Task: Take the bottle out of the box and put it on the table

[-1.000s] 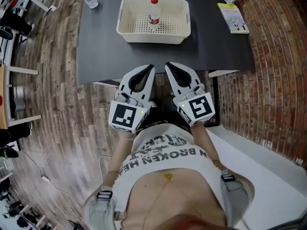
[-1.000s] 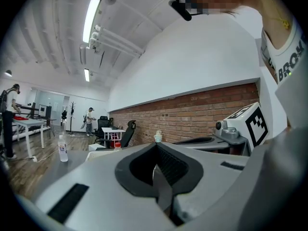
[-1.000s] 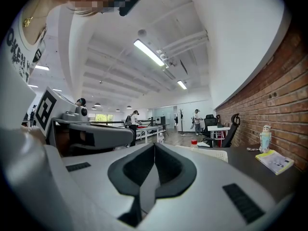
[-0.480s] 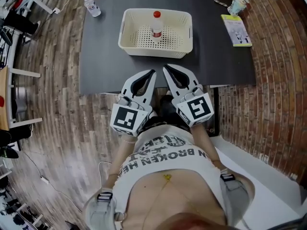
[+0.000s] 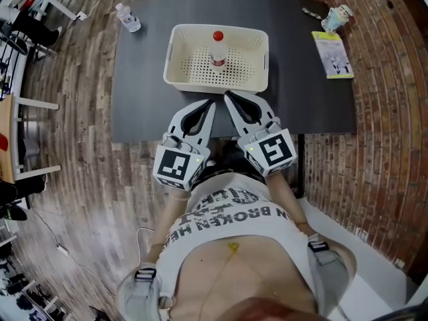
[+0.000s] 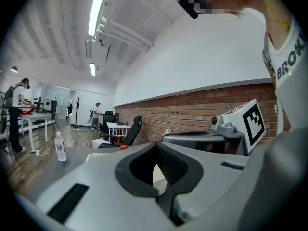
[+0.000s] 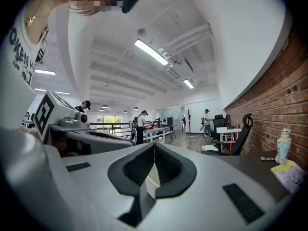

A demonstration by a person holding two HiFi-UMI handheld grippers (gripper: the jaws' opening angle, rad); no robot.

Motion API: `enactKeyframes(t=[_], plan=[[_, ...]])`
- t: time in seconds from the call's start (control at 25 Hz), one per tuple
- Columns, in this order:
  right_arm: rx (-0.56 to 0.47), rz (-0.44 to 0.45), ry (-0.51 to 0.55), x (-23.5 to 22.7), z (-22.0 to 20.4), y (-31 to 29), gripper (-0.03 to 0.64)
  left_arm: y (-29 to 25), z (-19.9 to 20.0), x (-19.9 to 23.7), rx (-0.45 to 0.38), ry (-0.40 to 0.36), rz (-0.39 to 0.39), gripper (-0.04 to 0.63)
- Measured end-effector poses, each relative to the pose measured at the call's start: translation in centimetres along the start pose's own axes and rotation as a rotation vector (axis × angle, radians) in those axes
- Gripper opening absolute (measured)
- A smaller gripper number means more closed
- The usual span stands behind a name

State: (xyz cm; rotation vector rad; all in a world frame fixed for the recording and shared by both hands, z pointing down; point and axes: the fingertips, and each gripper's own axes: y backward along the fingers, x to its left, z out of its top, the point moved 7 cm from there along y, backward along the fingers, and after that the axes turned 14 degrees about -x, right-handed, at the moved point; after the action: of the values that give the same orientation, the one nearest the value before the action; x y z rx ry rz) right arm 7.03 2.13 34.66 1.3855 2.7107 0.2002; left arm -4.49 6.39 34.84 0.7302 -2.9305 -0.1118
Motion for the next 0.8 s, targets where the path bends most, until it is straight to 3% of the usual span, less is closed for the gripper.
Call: enactKeyframes(t=[0.8], plan=[[0.029,0.023,-0.02,-7.6,-0.7,-1.0,0.009,-7.2,-1.4,0.4,0.016,0.023,0.045,0.006]])
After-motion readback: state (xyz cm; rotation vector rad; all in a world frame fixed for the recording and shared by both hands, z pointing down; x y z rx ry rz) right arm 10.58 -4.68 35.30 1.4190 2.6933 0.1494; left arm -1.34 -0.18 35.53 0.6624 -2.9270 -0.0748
